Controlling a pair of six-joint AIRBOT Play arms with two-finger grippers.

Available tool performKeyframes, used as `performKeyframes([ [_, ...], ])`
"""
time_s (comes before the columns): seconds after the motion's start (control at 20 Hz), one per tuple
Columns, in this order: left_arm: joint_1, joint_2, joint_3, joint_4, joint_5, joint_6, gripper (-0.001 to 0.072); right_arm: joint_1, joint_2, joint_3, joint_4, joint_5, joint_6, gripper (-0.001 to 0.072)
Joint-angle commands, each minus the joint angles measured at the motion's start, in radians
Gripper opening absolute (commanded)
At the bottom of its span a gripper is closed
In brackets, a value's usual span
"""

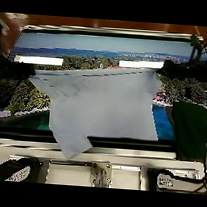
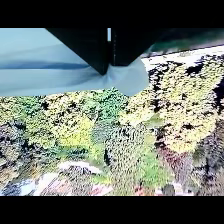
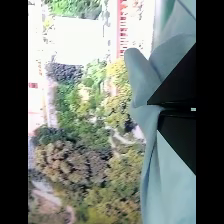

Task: Fold the shirts.

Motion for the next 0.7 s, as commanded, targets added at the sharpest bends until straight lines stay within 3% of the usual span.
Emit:
performKeyframes([
  [0.0, 0.024, -0.213, -0.035, -0.126, 0.171, -0.04, 0.0081, 0.045, -0.186, -0.007, 0.19, -0.208, 0.008, 0.0064],
  [0.25, 0.024, -0.436, -0.035, -0.332, 0.159, -0.058, 0.0087, 0.168, -0.268, -0.007, 0.02, -0.251, 0.014, 0.0065],
  [0.3, 0.024, -0.445, -0.034, -0.348, 0.151, -0.058, 0.0225, 0.172, -0.26, -0.006, 0.016, -0.243, 0.014, 0.0105],
  [0.35, 0.027, -0.441, -0.03, -0.351, 0.134, -0.058, 0.048, 0.163, -0.241, -0.006, 0.017, -0.223, 0.014, 0.0348],
  [0.4, 0.038, -0.434, -0.013, -0.349, 0.092, -0.054, 0.062, 0.145, -0.21, -0.006, 0.015, -0.187, 0.006, 0.0653],
  [0.5, 0.075, -0.406, 0.051, -0.345, -0.096, 0.075, 0.0605, 0.085, -0.126, -0.006, -0.014, -0.081, -0.026, 0.0674],
  [0.65, 0.133, -0.299, 0.037, -0.258, -0.35, 0.245, 0.0606, -0.047, 0.015, -0.006, -0.209, 0.176, -0.04, 0.0673],
])
